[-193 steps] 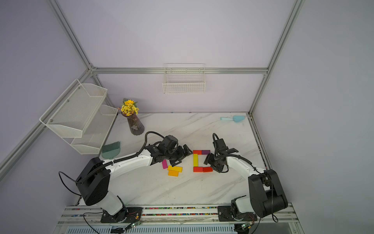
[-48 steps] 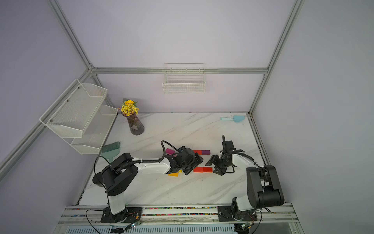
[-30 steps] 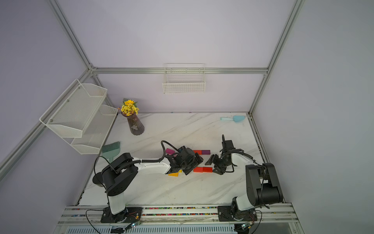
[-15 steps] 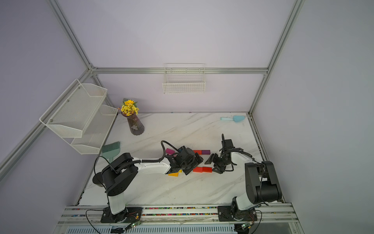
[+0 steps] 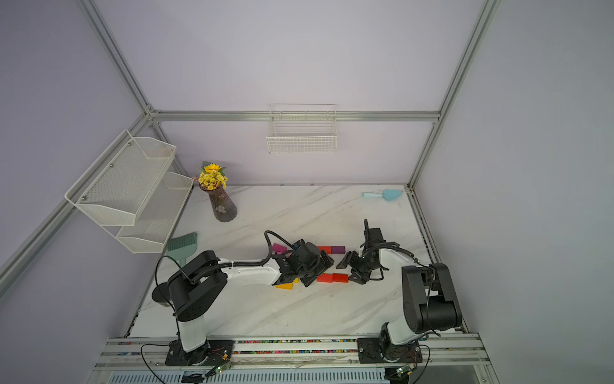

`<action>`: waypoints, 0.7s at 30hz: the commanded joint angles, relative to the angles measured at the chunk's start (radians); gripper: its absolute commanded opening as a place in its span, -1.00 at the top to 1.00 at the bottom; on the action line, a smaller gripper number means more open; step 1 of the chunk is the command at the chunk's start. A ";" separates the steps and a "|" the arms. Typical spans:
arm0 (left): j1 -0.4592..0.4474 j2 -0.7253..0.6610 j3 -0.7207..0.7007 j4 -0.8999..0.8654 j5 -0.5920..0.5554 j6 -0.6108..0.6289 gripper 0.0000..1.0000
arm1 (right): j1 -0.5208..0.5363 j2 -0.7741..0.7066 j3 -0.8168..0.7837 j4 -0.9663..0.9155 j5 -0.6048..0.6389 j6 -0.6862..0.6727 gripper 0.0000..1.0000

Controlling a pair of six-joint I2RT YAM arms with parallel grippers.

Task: Assemble the letter c with building blocks
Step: Assemble the building block at the center of the board.

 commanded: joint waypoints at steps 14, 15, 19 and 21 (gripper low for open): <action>-0.007 -0.012 -0.007 0.046 -0.018 -0.031 -1.00 | -0.004 -0.006 0.017 -0.007 0.062 -0.007 -0.41; -0.008 -0.015 -0.013 0.052 -0.019 -0.036 -0.99 | -0.005 -0.008 0.016 -0.011 0.069 -0.006 -0.41; -0.008 -0.024 -0.025 0.052 -0.024 -0.037 -1.00 | -0.005 -0.017 0.015 -0.023 0.096 -0.003 -0.42; -0.007 -0.027 -0.028 0.051 -0.025 -0.036 -1.00 | -0.005 -0.021 0.015 -0.026 0.104 -0.002 -0.42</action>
